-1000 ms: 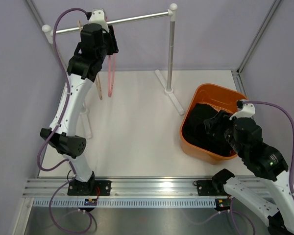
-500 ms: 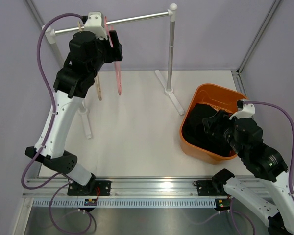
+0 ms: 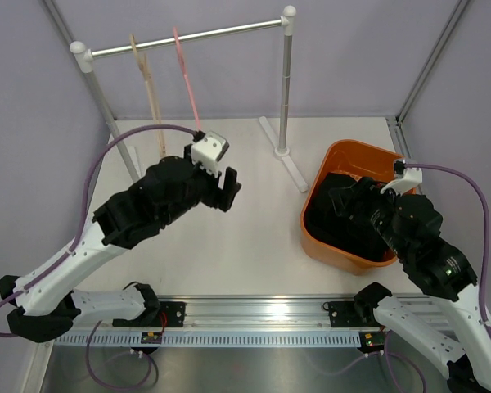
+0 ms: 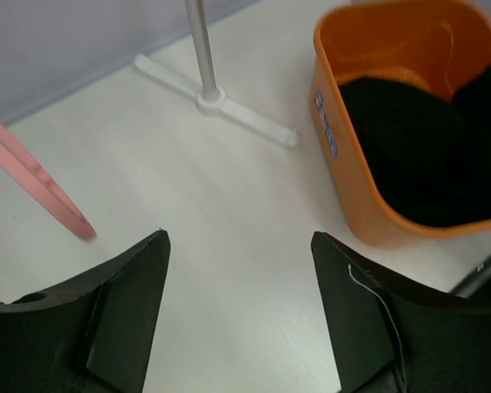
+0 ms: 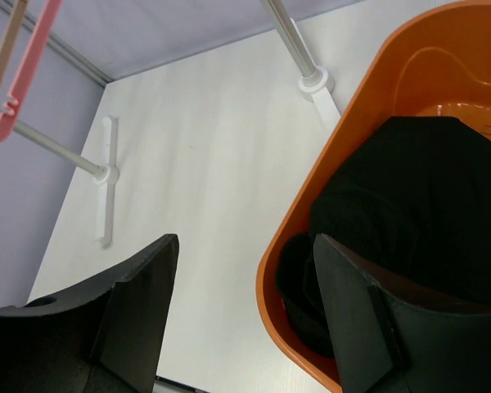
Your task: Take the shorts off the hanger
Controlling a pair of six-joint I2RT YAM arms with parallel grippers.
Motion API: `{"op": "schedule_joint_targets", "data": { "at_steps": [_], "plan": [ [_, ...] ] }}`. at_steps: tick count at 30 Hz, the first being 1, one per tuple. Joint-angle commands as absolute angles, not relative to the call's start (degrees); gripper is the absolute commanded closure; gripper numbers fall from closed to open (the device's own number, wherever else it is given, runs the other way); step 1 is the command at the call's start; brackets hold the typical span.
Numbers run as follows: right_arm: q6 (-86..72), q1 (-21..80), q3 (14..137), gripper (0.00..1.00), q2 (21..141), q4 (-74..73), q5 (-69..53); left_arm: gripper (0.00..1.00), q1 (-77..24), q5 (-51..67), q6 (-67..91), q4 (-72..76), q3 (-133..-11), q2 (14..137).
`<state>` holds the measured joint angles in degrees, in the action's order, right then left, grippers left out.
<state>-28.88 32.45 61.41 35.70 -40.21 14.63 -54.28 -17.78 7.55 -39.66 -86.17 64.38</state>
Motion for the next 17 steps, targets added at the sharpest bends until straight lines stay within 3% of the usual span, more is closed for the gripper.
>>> {"op": "schedule_joint_targets", "data": {
  "at_steps": [1,6,16,17],
  "plan": [
    [-27.6,32.25,60.82,0.24,36.3,-35.07,11.08,0.26,-56.42,-17.93,9.05,-35.86,-77.37,60.48],
    [-27.68,32.17,58.8,0.22,36.13,-31.38,8.97,0.25,-56.51,-16.88,10.37,-34.28,-68.04,54.33],
    [-28.56,32.17,56.08,0.16,35.16,-29.53,10.02,0.23,-56.51,-17.93,9.49,-34.37,-62.67,47.64],
    [-28.74,32.17,55.29,0.13,34.98,-29.1,10.45,0.23,-56.51,-17.84,9.49,-33.93,-62.41,47.2]
  ]
}}
